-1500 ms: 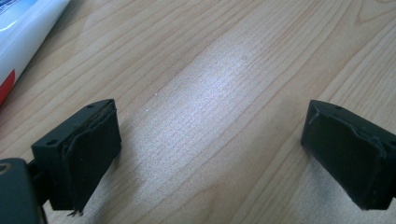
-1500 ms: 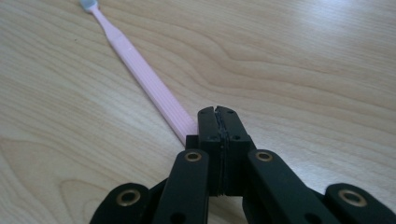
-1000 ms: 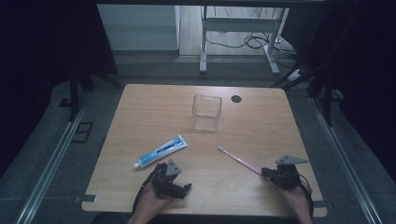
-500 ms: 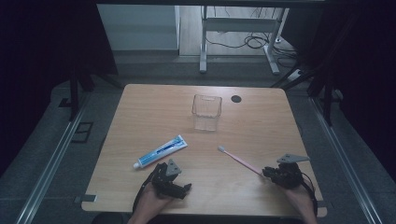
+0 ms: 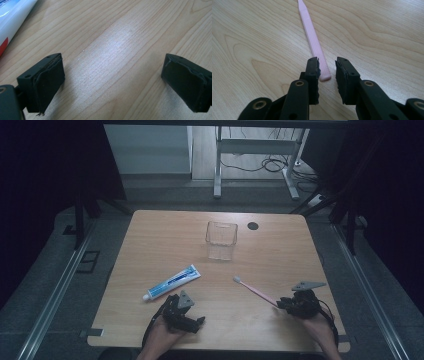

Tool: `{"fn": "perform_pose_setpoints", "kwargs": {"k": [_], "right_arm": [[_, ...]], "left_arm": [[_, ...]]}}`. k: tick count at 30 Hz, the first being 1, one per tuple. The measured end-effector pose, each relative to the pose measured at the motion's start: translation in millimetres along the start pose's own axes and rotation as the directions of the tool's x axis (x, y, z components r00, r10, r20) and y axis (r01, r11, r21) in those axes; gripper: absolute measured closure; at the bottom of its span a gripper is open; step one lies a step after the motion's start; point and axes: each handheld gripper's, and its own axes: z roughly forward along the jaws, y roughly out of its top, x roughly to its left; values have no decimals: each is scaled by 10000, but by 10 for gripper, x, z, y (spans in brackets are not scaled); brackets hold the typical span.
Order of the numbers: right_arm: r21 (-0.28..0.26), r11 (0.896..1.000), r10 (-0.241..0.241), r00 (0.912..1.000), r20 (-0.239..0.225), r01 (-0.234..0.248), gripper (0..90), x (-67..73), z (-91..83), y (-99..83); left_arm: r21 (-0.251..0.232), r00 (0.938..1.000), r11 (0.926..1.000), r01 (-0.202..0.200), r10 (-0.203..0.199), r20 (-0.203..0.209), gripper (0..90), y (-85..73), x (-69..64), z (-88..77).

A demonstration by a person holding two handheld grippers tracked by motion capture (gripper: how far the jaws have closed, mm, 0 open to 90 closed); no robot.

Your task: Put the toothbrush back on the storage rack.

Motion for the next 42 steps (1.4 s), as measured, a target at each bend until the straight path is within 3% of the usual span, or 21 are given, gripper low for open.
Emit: {"fn": "perform_pose_setpoints", "kwargs": {"k": [13, 26, 42], "right_arm": [[687, 9975, -133, 9999, -63, 137, 697, 3, 42, 134], [1268, 9903, -549, 9983, -174, 566, 713, 63, 93, 254], [2189, 9676, -1171, 9917, -535, 1260, 716, 99, 201, 451]], "left_arm": [[0, 10000, 10000, -4, 4, 0, 47, 0, 0, 0], [7, 10000, 10000, -27, 27, -2, 47, 0, 2, -1], [12, 10000, 10000, -37, 37, 2, 47, 1, 3, -1]]}}
